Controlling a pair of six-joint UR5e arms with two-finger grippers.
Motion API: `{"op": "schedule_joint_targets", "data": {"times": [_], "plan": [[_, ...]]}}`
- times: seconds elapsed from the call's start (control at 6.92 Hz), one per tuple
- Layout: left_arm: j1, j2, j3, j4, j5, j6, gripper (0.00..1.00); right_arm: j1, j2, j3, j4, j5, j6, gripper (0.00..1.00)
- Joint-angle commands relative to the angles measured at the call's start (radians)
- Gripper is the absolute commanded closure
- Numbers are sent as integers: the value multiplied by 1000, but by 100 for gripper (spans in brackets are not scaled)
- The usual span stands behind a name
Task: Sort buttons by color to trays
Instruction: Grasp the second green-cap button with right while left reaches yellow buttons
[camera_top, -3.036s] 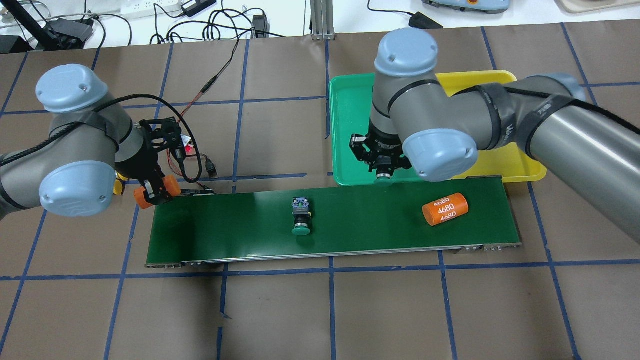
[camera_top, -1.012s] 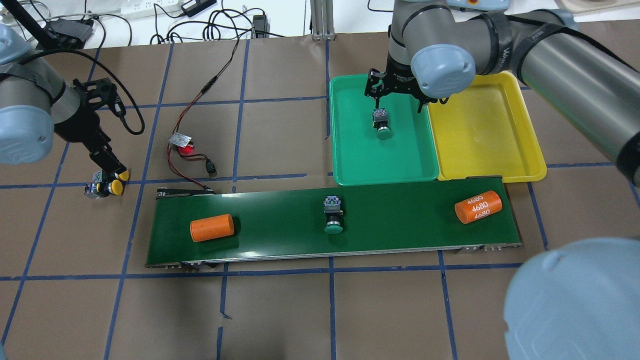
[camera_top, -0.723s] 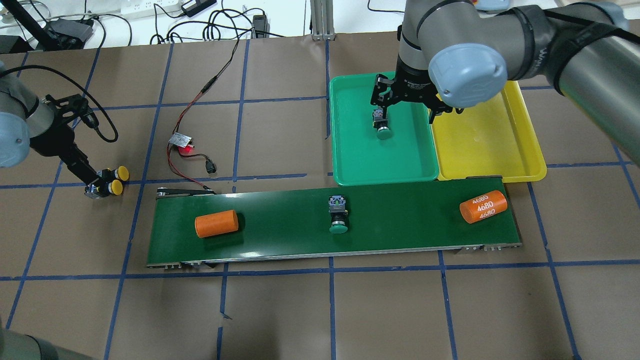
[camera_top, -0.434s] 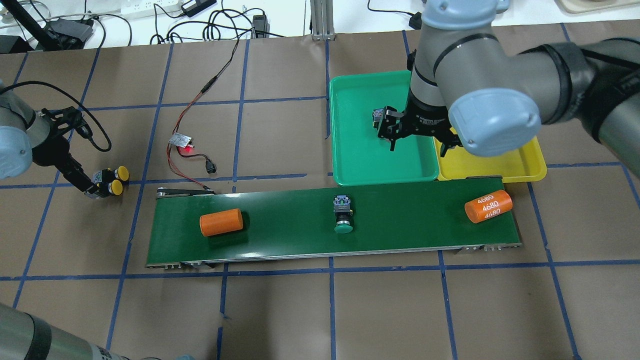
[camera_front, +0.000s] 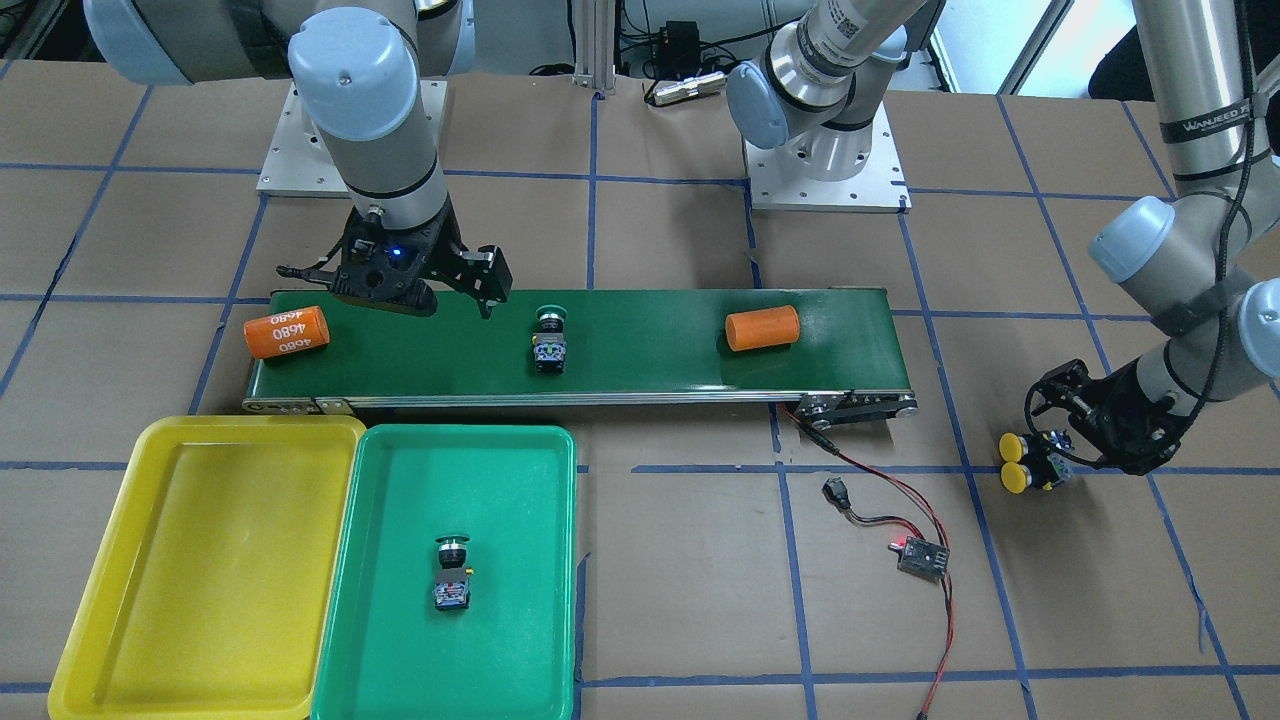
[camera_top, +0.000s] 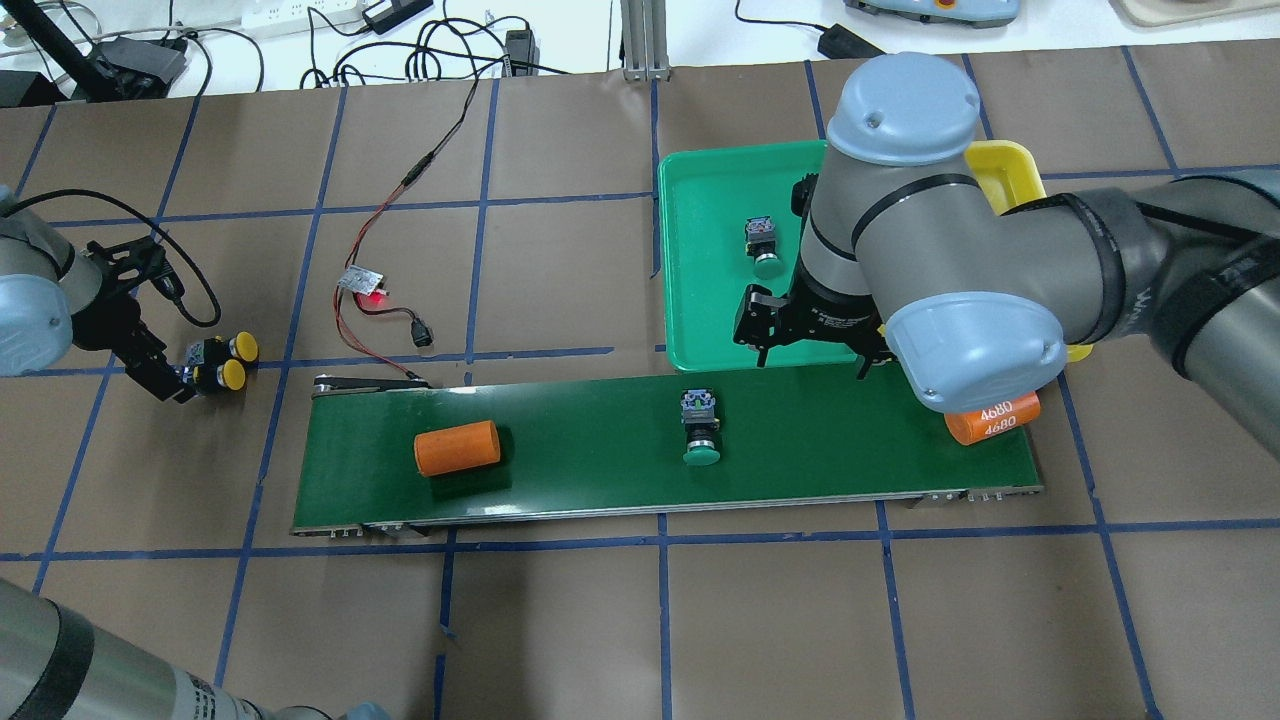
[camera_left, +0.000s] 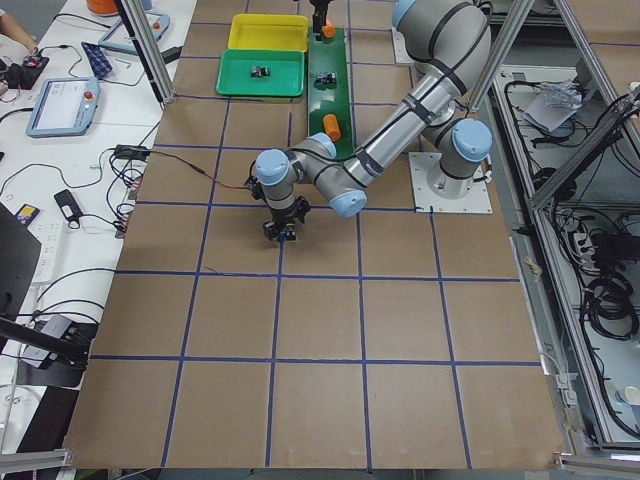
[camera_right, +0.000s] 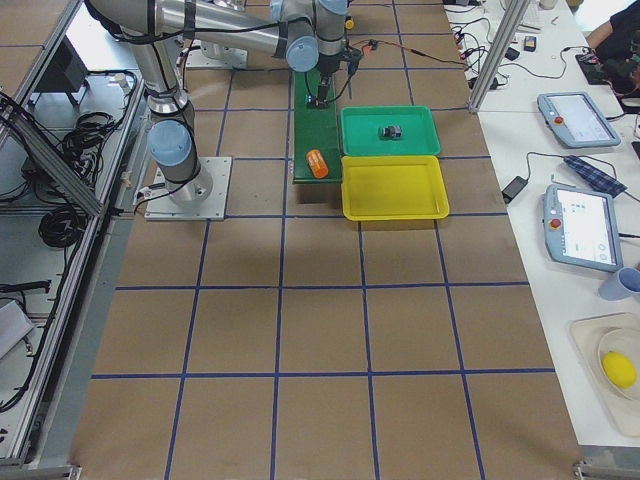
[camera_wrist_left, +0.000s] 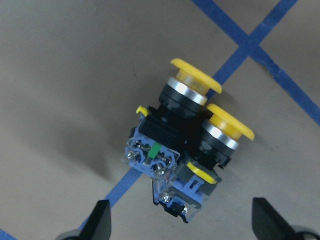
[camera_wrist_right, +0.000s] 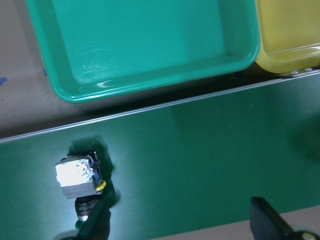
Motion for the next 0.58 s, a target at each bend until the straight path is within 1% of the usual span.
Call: {"op": "schedule_joint_targets", "data": {"times": [0.0, 0.14, 0.29, 0.43], "plan": [[-7, -13, -8, 1, -1, -4, 4, 62, 59, 7, -64, 14, 46, 0], [-7, -13, -14, -1, 3, -4, 30, 86, 84, 6, -79, 13, 66, 0], [-7, -15, -17, 1, 3, -2, 65, 98, 100, 6, -79, 11, 69, 0], [-6, -13, -19, -1, -1, -2, 81, 100, 125, 6, -91, 6, 68, 0]]}}
